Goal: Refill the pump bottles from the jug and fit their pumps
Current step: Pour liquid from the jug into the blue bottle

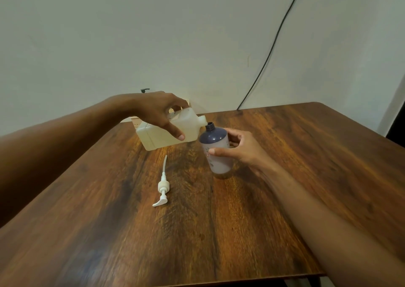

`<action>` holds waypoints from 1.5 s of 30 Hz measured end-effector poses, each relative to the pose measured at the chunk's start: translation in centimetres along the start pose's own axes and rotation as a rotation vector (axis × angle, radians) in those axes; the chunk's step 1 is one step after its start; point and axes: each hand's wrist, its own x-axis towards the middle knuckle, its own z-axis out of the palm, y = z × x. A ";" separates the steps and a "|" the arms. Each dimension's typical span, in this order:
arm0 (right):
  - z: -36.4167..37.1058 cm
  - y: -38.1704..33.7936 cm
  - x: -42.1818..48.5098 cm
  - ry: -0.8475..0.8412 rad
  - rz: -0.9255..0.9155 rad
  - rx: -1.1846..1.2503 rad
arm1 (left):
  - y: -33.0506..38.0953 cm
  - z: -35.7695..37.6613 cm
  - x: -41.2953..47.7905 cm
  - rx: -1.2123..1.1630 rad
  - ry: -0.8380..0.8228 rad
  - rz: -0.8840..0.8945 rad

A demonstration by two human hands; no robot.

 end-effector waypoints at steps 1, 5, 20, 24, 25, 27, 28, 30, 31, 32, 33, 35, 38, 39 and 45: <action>0.0 0.0 0.0 -0.001 0.001 -0.001 | 0.0 0.0 0.0 0.002 -0.001 0.000; 0.1 0.0 0.0 -0.001 -0.007 -0.004 | 0.1 0.1 0.1 -0.008 0.001 -0.003; 0.1 0.1 -0.1 -0.001 0.004 -0.012 | -0.2 0.3 0.1 -0.007 0.003 -0.012; 0.1 0.3 0.0 -0.003 -0.002 0.006 | 0.0 0.3 0.1 -0.007 0.002 -0.012; 0.1 0.4 0.0 -0.002 0.000 0.010 | 0.0 0.2 0.1 -0.008 0.001 -0.012; 0.0 0.4 0.0 -0.002 0.001 0.015 | 0.0 0.3 0.0 -0.007 -0.003 -0.014; 0.0 0.4 0.0 -0.003 0.000 0.013 | 0.0 0.3 0.0 -0.005 -0.004 -0.016; 0.0 0.3 0.0 0.001 -0.001 0.002 | 0.0 0.3 0.1 -0.002 -0.003 -0.017; 0.0 0.3 0.0 0.006 -0.001 -0.004 | 0.0 0.3 0.2 0.000 -0.002 -0.016; 0.0 0.3 0.0 0.008 0.000 -0.008 | 0.0 0.3 0.2 0.002 -0.003 -0.014; 0.0 0.3 0.0 0.009 0.000 -0.008 | 0.0 0.2 0.2 0.002 -0.005 -0.013; 0.0 0.3 0.0 0.009 0.000 -0.006 | -0.1 0.2 0.2 0.006 -0.007 -0.010; -0.1 0.4 0.1 0.011 0.001 -0.005 | -0.1 0.1 0.1 0.010 -0.009 -0.008; -0.2 0.5 0.1 0.011 0.001 -0.006 | -0.1 0.1 0.1 0.011 -0.009 -0.008; -0.1 0.6 0.2 0.007 0.001 -0.002 | 0.0 0.0 0.1 0.009 -0.010 -0.004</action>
